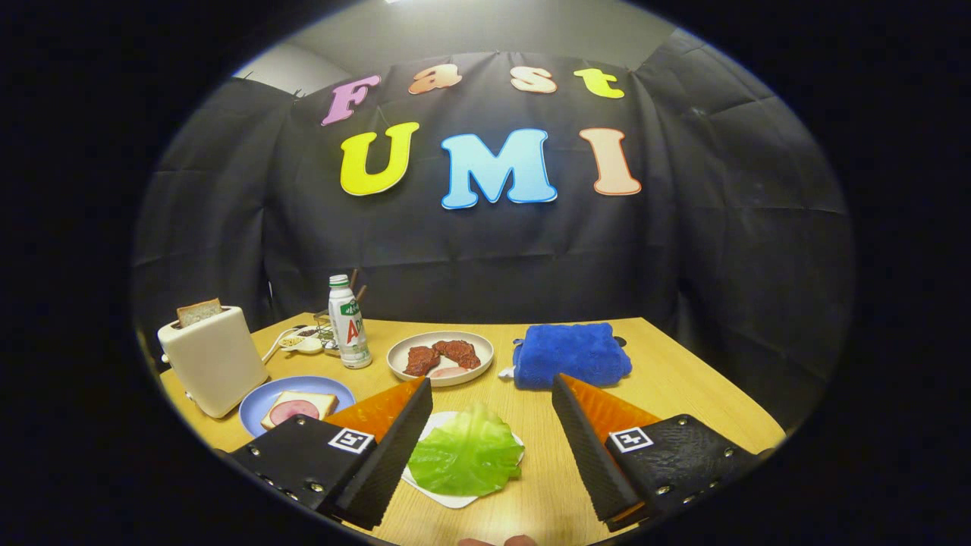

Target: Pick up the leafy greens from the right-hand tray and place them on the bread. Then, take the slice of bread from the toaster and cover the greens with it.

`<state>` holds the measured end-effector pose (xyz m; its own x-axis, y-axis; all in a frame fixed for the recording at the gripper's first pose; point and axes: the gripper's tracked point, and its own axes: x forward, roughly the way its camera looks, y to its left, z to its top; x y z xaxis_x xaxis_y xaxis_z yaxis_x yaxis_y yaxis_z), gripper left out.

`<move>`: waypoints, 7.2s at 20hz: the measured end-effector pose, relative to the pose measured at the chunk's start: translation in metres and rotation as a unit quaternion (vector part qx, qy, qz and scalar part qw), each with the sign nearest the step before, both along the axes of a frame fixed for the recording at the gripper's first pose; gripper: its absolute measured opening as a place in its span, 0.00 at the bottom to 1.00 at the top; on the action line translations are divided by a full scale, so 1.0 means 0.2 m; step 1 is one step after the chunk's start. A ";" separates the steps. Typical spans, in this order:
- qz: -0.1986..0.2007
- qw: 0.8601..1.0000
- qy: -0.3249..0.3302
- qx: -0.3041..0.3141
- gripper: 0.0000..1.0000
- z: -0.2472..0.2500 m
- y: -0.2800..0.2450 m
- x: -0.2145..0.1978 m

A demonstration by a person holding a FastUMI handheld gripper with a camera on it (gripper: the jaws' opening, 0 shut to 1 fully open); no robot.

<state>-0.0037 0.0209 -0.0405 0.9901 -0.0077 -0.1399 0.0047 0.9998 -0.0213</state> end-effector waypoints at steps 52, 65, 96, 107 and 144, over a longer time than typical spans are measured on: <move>0.121 0.989 0.085 0.009 0.00 -0.15 0.92 0.24; 0.214 0.968 0.127 -0.016 0.08 -0.33 1.39 0.22; 0.211 0.976 0.056 0.001 0.73 -0.14 1.33 0.07; 0.232 0.973 -0.002 0.001 0.73 0.07 1.70 -0.12; 0.231 0.972 -0.028 -0.027 0.07 0.15 2.33 -0.06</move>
